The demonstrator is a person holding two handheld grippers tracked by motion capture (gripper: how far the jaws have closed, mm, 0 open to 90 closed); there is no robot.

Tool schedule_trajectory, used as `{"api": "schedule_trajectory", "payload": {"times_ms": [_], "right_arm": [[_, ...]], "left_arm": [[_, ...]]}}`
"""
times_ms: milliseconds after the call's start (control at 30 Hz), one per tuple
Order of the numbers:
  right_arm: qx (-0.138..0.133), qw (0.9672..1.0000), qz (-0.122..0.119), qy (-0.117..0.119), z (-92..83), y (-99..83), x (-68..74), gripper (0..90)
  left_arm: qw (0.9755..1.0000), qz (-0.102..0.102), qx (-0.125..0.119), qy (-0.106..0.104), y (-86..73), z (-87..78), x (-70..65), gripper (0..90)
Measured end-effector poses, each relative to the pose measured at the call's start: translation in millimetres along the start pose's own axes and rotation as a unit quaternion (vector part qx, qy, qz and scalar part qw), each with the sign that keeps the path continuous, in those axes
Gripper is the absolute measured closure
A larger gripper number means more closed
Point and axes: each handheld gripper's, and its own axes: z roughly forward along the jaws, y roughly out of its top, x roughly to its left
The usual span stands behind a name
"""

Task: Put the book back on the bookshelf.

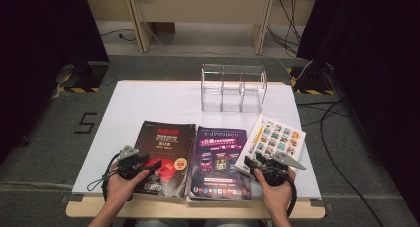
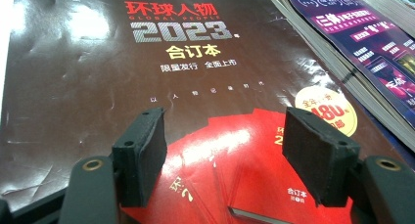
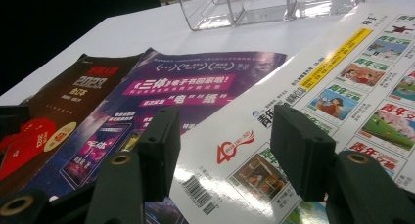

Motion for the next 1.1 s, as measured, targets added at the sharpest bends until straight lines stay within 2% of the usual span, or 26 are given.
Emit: {"api": "schedule_trajectory", "payload": {"times_ms": [167,267,333,400,533,600,667,800,933,967,1000,1033,1100], "right_arm": [[0.001,1.0000,0.004,-0.009,-4.6,3.5,-5.5,45.3],[-0.004,0.9995,0.020,-0.025,-13.2,11.4,-15.9,46.5],[0.000,0.9985,0.034,-0.042,-18.9,16.4,-25.2,47.6],[0.015,0.9972,0.043,-0.059,-21.8,20.8,-35.5,49.1],[0.040,0.9935,0.062,-0.086,-23.0,23.9,-56.8,51.1],[0.050,0.9915,0.077,-0.093,-23.7,26.6,-66.8,51.6],[0.052,0.9892,0.098,-0.096,-25.4,30.7,-74.8,51.7],[0.068,0.9852,0.108,-0.114,-28.2,39.7,-88.8,51.7],[0.087,0.9808,0.123,-0.124,-28.8,43.0,-100.1,51.5],[0.087,0.9808,0.123,-0.124,-28.8,43.0,-100.1,51.5],[0.095,0.9786,0.129,-0.129,-29.6,42.6,-105.4,51.4],[0.097,0.9771,0.136,-0.132,-30.1,42.5,-106.2,51.3],[0.098,0.9762,0.136,-0.137,-31.6,42.4,-110.1,50.8]], "left_arm": [[1.0000,0.001,0.002,-0.002,1.1,-0.5,-1.7,31.6],[0.9999,0.001,0.002,-0.010,3.1,-0.5,-4.6,31.7],[0.9998,0.001,0.001,-0.020,7.5,0.4,-8.1,31.7],[0.9996,-0.002,-0.001,-0.028,12.3,2.5,-11.9,32.0],[0.9981,-0.002,0.003,-0.062,26.8,12.5,-25.7,33.1],[0.9971,0.008,0.010,-0.075,34.8,18.5,-33.5,33.5],[0.9950,0.009,0.019,-0.097,46.5,27.9,-43.8,33.9],[0.9911,0.018,0.030,-0.128,65.6,47.7,-63.2,34.5],[0.9884,0.031,0.041,-0.143,76.6,66.3,-80.2,34.7],[0.9884,0.031,0.041,-0.143,76.6,66.3,-80.2,34.7],[0.9869,0.031,0.046,-0.151,80.8,73.9,-87.9,34.8],[0.9865,0.034,0.047,-0.153,82.9,77.3,-92.0,34.8],[0.9851,0.042,0.050,-0.159,86.5,83.8,-101.1,35.0]]}}
